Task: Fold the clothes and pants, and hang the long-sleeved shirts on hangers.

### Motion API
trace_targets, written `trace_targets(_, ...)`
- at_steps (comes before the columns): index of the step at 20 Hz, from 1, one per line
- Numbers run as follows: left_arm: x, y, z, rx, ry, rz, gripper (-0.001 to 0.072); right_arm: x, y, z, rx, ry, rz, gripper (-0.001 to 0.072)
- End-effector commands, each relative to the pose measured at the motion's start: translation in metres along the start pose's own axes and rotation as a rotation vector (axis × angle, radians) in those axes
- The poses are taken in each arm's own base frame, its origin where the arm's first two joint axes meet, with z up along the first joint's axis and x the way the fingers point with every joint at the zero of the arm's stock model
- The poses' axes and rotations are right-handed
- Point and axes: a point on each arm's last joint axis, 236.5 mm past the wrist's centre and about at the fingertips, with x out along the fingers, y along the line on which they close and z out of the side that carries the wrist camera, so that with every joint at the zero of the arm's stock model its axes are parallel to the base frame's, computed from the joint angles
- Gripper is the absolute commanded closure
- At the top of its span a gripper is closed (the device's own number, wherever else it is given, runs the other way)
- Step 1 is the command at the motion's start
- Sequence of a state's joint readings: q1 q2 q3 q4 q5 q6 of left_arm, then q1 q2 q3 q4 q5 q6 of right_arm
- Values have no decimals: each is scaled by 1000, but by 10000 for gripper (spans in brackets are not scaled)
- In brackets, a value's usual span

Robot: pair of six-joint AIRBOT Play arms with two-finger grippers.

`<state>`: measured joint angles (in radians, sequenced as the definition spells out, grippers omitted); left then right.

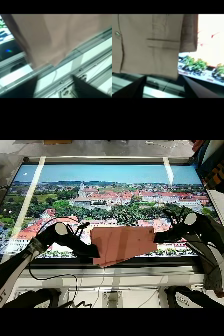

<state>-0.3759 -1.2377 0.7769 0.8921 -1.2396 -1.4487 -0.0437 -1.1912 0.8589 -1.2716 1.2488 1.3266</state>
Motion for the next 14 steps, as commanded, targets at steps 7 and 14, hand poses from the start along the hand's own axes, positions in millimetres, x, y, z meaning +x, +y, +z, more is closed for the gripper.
trace_targets(7, -4, -8, 13, 40, -24, -22, -8, -9, -65, 63, 106, -92, -43, 165)
trace_targets(14, -5, -10, 14, 39, -29, -31, -7, 45, -44, 52, 109, 112, 407, 156)
